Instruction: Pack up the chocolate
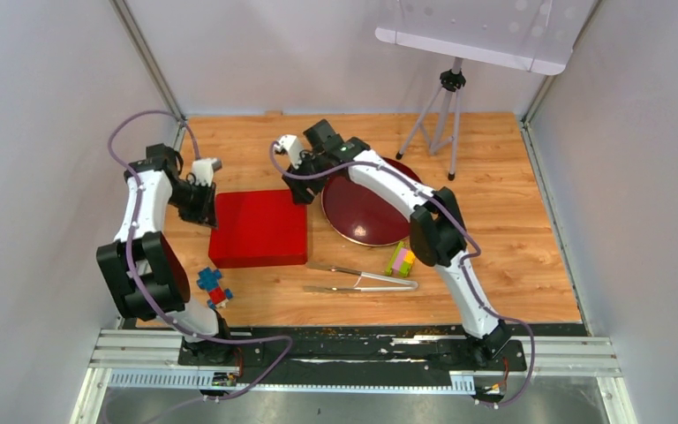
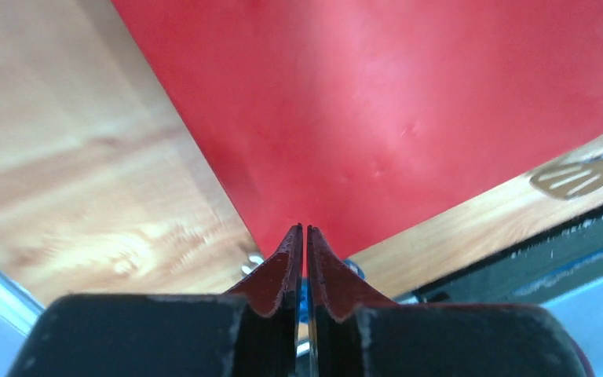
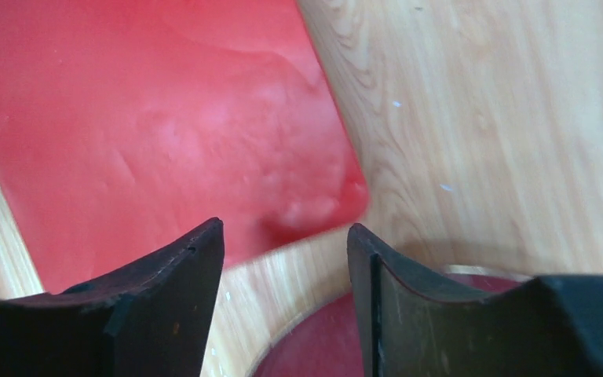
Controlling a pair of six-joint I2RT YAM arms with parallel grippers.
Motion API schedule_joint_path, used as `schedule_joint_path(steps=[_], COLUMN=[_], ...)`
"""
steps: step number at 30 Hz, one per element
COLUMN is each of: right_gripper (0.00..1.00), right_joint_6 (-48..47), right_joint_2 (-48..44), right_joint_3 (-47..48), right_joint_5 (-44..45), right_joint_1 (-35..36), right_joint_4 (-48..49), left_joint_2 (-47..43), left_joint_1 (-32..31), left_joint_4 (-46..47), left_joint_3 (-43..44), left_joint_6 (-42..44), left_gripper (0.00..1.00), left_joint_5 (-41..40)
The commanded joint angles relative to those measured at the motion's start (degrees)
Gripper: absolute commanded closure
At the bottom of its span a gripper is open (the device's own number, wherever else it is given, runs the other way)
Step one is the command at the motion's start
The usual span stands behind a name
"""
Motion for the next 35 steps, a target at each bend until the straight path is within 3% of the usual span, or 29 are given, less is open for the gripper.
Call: schedule_joint_path(steps=[1,4,5,6,15,18,22,24,29,32,35], right_gripper=[0.36,0.24,0.21,0.19,0.0,0.0,0.0,0.0,0.0,0.0,0.0], right_joint_6=[-4.18,-2.5,-1.23,-0.69,6.62,8.19,10.22,11.82,17.76,20.37,20.1], right_joint_2=[-14.19,-21.65,-24.12,-26.2,-49.78,-56.44,-62.65,-63.75,-62.64,-60.5,-61.06], right_joint_3=[0.02,-4.11,-5.77,-7.27,-32.37,-43.17,-52.65,-50.8,-34.8,-26.54,-28.26], right_joint_5=[3.24,7.19,8.47,9.07,15.56,27.06,38.47,39.7,41.73,43.33,43.2], right_joint_1=[-3.1,-5.85,-7.02,-8.31,-21.29,-22.84,-25.04,-26.43,-30.78,-31.16,-31.21], right_joint_4=[-1.93,-0.06,0.42,0.44,2.36,4.06,5.99,4.48,-1.08,-3.95,-1.7], left_joint_2=[-8.66,-12.22,-13.26,-14.1,-17.91,-16.32,-11.48,-12.16,-14.75,-18.03,-19.38], left_joint_1=[-0.43,-2.44,-3.22,-4.31,-14.04,-15.69,-18.39,-20.75,-21.31,-21.34,-21.32], left_joint_4=[6.19,14.63,17.07,19.25,28.93,33.27,26.44,26.51,34.04,40.63,43.9], left_joint_3=[6.64,7.4,7.38,7.45,8.06,1.83,5.17,8.83,15.71,15.13,11.25], left_joint_6=[-2.69,-7.28,-8.41,-9.61,-11.21,-18.49,-18.16,-15.82,-16.86,-18.14,-18.2], left_gripper=[0.83,0.57,0.1,0.01,0.0,0.0,0.0,0.0,0.0,0.0,0.0], left_joint_5=[9.76,9.8,9.39,9.01,-1.91,-12.81,-14.33,-16.65,-18.47,-18.62,-18.76])
